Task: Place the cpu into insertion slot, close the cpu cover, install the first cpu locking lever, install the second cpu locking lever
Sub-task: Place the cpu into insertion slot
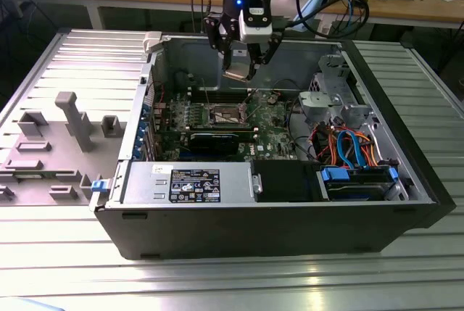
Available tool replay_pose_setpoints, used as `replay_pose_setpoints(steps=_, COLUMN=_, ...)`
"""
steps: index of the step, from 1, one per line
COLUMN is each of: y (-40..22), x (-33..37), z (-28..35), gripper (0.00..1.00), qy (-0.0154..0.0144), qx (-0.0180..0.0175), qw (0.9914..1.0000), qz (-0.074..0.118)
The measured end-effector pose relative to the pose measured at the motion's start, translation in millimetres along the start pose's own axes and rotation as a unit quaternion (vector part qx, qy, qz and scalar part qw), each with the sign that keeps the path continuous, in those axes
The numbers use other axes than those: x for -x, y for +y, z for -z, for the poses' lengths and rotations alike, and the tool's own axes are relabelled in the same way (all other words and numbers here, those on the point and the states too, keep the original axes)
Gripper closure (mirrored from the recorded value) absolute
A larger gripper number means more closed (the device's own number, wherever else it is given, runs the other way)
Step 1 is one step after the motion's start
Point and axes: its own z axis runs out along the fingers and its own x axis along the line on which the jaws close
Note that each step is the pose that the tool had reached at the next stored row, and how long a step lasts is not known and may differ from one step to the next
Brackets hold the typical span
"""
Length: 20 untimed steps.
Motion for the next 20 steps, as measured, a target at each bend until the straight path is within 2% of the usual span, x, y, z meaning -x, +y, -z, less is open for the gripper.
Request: replay_pose_setpoints(steps=20, y=0.0, x=0.0, z=-0.2, gripper=0.45, qy=-0.0006, qx=0.0002, qw=0.99980, qz=-0.020)
